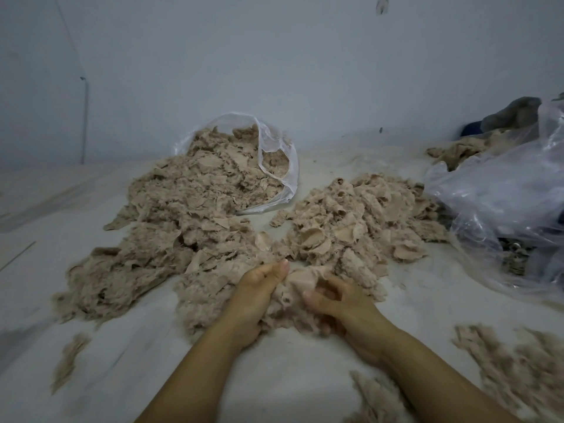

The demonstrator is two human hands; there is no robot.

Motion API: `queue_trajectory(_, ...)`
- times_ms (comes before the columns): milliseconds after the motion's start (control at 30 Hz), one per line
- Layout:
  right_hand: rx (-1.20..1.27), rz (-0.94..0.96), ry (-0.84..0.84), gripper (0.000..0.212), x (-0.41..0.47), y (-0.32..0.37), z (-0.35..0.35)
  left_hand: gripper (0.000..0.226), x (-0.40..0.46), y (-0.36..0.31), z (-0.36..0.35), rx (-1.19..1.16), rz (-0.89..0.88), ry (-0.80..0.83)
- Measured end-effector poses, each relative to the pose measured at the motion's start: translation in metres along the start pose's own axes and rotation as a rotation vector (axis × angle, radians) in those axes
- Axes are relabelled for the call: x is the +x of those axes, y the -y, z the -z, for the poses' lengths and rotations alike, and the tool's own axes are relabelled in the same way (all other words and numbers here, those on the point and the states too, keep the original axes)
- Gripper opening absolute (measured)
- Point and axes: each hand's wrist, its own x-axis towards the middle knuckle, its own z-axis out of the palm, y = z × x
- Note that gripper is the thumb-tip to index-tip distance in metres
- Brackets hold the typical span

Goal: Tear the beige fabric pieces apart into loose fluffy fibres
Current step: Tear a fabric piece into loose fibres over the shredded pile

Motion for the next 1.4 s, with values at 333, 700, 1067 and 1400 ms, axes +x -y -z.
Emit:
queue_trajectory(333, 0.088, 0.013, -0.126, 0.008, 0.003, 0.001, 0.003, 0.034, 0.0, 0.0, 0.001, 0.001, -0.007, 0.101)
queue_trajectory(700, 0.159, 0.0, -0.073, 0.023, 0.001, 0.008, -0.001, 0.027, 0.003, -0.002, 0.004, 0.113, -0.108, -0.376)
queue_trajectory(1067, -0.01, -0.025, -0.12, 0.023, 0.0, 0.006, 0.0, 0.023, -0.006, -0.002, -0.007, 0.384, -0.211, -0.05)
queue_trajectory(1400, -0.036, 0.159, -0.248, 0.013, 0.001, 0.011, 0.004, 0.026, 0.006, -0.003, 0.016, 0.071, -0.111, -0.315)
